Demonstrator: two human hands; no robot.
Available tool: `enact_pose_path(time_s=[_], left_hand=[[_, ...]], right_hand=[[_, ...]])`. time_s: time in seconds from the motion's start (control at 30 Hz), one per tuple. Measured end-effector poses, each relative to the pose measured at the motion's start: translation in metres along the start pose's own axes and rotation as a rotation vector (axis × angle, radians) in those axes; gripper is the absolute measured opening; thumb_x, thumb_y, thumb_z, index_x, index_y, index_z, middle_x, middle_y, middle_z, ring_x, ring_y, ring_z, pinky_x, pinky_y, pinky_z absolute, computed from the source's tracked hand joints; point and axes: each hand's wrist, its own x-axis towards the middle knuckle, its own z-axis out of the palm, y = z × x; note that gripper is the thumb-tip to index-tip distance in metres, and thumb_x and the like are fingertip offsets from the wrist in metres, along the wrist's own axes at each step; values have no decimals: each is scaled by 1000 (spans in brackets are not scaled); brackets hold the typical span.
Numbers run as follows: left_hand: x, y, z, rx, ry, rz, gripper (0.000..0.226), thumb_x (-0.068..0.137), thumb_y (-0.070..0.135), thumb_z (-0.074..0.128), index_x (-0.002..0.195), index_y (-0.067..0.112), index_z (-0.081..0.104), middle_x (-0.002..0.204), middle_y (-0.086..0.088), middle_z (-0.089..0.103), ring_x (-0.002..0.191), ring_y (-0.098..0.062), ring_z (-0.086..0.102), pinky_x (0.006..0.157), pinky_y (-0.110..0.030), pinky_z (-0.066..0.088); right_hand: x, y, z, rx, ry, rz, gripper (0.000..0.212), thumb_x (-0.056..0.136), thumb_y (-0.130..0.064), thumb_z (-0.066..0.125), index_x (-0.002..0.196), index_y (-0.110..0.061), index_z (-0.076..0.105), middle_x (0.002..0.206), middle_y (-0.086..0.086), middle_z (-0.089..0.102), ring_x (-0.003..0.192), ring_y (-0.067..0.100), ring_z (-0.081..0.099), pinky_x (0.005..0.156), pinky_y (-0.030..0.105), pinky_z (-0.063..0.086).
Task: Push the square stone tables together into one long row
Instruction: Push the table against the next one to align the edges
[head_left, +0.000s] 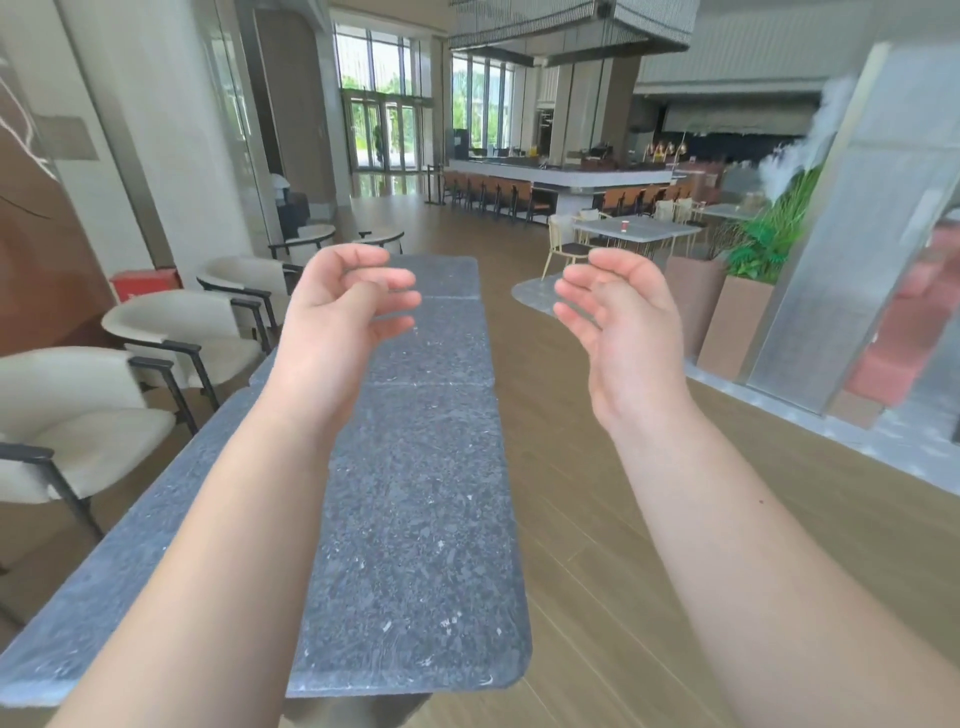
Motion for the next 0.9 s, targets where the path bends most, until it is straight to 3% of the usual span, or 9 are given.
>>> enact_pose_path(time_s=[0.2,0.43,0.63,0.9], left_hand=[[18,11,4,-25,-28,58,17,96,12,53,108,20,63,96,0,77,92,-20,75,78,-32,59],[26,-14,33,6,-51,10,19,96,9,50,108,18,62,95,1,77,91,-19,75,79,-33,60],[53,-60,96,31,-74,-20,21,96,11,50,112,17,61,97,0,77,93,-20,75,82,-34,61],[117,-142,213,29,40,-36,18,94,13,54,108,18,63,96,0,77,92,-21,75,80,-34,61]], right_hand=[[17,-10,6,21,-29,-98,27,97,2,45,102,-17,64,91,3,73,92,18,73,87,32,60],[37,13,-16,48,-5,-52,26,96,1,46,103,-16,64,91,3,73,92,18,73,86,32,59],[93,37,-66,68,26,-21,29,95,2,45,103,-18,65,92,3,74,94,18,73,87,32,59],[237,59,-164,22,-11,20,29,96,5,42,103,-15,63,92,5,72,92,17,72,92,37,59]])
